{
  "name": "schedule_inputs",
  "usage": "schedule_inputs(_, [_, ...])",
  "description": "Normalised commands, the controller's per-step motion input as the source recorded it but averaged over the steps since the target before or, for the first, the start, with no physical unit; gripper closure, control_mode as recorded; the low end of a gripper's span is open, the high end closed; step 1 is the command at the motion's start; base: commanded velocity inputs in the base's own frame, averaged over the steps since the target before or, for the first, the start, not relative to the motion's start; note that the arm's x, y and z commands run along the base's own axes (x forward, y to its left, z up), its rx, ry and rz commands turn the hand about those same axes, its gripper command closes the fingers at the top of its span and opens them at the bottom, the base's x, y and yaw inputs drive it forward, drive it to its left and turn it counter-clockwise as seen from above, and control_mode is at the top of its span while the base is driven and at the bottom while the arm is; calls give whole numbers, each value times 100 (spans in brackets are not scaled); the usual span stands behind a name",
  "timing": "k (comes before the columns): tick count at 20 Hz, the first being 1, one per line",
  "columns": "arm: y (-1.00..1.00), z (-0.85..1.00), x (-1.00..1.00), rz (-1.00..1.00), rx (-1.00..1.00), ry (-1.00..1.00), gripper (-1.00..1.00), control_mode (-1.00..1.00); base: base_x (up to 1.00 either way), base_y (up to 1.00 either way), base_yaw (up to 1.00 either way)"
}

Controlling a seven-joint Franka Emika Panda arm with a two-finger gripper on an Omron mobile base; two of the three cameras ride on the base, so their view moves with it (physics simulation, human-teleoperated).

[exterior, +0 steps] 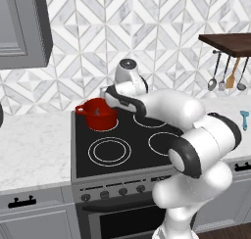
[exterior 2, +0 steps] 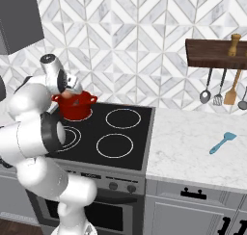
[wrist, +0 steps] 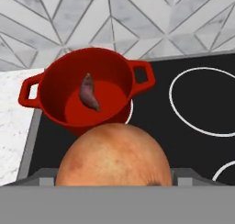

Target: Put the potato and onion in the pot. Retrieve the spatula and lightly stir the vegetables in the pot.

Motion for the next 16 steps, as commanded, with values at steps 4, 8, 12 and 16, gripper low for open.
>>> schedule_inputs(4, [33,-36,58,0,0,10,100,-100,0,0,0])
schedule_inputs(8, [19,-49,58,0,0,5,100,-100,0,0,0])
schedule_inputs(12, [16,-63,66,0,0,2,100,-100,0,0,0])
schedule_inputs(16, [14,-47,65,-1,0,0,100,-100,0,0,0])
